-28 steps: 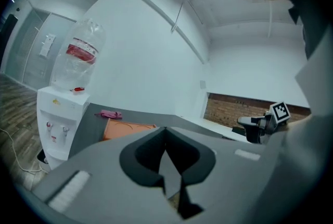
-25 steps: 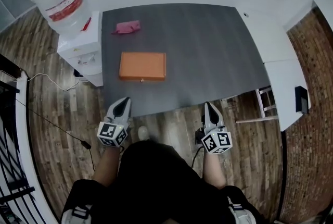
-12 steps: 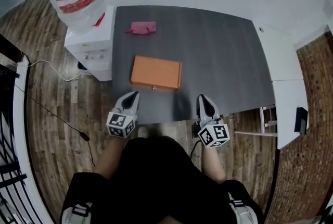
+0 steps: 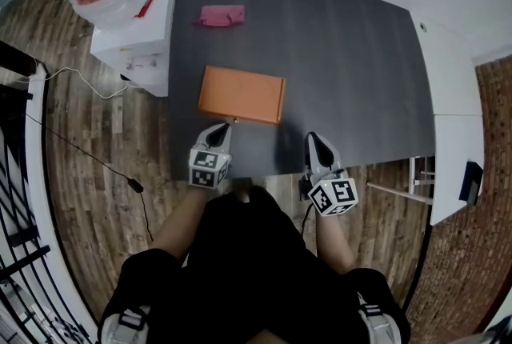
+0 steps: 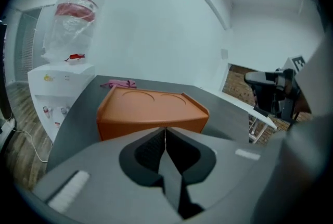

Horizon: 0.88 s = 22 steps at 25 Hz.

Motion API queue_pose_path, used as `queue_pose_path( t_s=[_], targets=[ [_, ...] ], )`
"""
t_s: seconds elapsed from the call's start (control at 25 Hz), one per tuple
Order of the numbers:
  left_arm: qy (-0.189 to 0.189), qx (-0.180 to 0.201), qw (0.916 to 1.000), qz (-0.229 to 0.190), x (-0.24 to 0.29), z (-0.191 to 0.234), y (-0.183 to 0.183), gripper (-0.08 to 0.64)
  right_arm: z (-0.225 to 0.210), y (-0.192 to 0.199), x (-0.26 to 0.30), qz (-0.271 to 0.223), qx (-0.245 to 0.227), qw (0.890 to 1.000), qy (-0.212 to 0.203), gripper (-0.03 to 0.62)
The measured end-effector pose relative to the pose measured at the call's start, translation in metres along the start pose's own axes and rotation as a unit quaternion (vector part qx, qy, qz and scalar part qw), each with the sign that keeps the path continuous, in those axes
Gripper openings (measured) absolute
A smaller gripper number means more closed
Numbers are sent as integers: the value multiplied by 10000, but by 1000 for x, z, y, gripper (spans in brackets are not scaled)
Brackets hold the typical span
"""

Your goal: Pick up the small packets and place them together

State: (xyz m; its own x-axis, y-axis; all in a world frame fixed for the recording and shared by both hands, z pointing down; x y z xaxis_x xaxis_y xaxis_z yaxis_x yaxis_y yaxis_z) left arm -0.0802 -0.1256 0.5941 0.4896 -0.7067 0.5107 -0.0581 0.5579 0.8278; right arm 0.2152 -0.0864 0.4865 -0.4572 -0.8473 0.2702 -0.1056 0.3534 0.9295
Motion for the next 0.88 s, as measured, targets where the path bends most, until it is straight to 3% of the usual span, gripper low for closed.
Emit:
queue_pose_path(
  t_s=[0.4, 0.56, 0.88],
  targets=[
    [-109, -262, 9944, 1014, 36, -6, 8, 130, -12, 18, -23, 106, 265, 9992, 294, 2],
    [-270, -317, 9922, 1172, 45, -4, 5, 135, -15, 20, -32, 69, 268, 9988, 399, 2],
    [-403, -353, 9903, 1281, 49, -8, 5, 70, -23, 23, -46, 89, 295, 9981, 536, 2]
  ],
)
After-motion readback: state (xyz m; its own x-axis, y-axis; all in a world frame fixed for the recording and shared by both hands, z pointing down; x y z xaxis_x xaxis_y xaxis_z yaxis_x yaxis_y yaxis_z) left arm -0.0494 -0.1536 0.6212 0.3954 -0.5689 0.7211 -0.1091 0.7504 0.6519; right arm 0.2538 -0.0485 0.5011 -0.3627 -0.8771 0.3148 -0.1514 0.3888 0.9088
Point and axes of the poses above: the fingertips, and each gripper's own axes: x forward along the fingers, z to its left, y out of its underside, the point moved 10 cm from there along -x, backward along the fingers, and after that the axes turned 2 degrees about z, right-handed, at the moved point
